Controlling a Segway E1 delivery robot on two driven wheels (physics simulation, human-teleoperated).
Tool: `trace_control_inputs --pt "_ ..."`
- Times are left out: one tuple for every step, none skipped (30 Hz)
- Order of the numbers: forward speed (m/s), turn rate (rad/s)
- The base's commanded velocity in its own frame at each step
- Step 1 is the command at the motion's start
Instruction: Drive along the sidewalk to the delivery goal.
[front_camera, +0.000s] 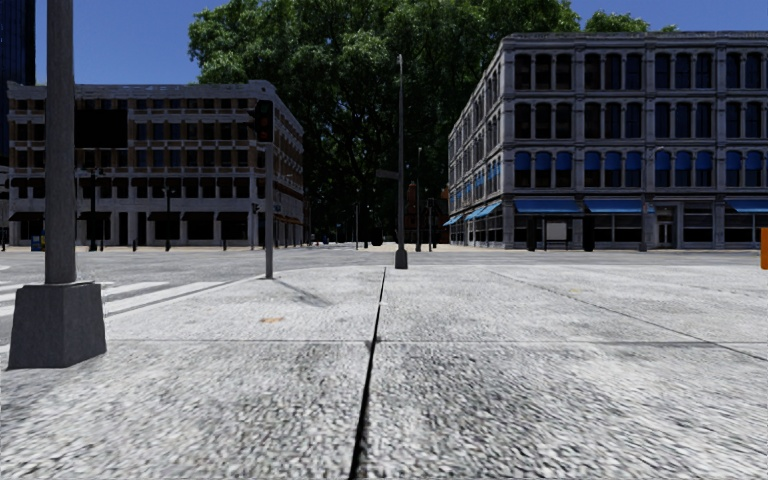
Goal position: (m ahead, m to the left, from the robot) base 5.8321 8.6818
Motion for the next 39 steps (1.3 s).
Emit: trace_control_inputs --pt "2.00 0.00" --pt "2.00 0.02" --pt "2.00 0.08" --pt "2.00 0.10" --pt "2.00 0.15" --pt "2.00 0.22" --pt "2.00 0.22" --pt "2.00 0.29" --pt "2.00 0.34" --pt "2.00 0.40" --pt "2.00 0.47" --pt "2.00 0.47" --pt "2.00 0.49" --pt "2.00 0.49" --pt "2.00 0.50" --pt "2.00 0.50" --pt "2.00 0.50" --pt "2.00 0.50" --pt "2.00 0.50" --pt "2.00 0.53" --pt "2.00 0.56" --pt "2.00 0.56" --pt "2.00 0.57" --pt "2.00 0.57" --pt "2.00 0.57" --pt "2.00 0.57" --pt "2.00 0.57" --pt "2.00 0.57" --pt "2.00 0.57" --pt "2.00 0.57" --pt "2.00 0.57" --pt "2.00 0.57" --pt "2.00 0.57" --pt "2.00 0.57" --pt "2.00 0.57" --pt "2.00 0.57" --pt "2.00 0.57" --pt "2.00 0.57" --pt "2.00 0.57"
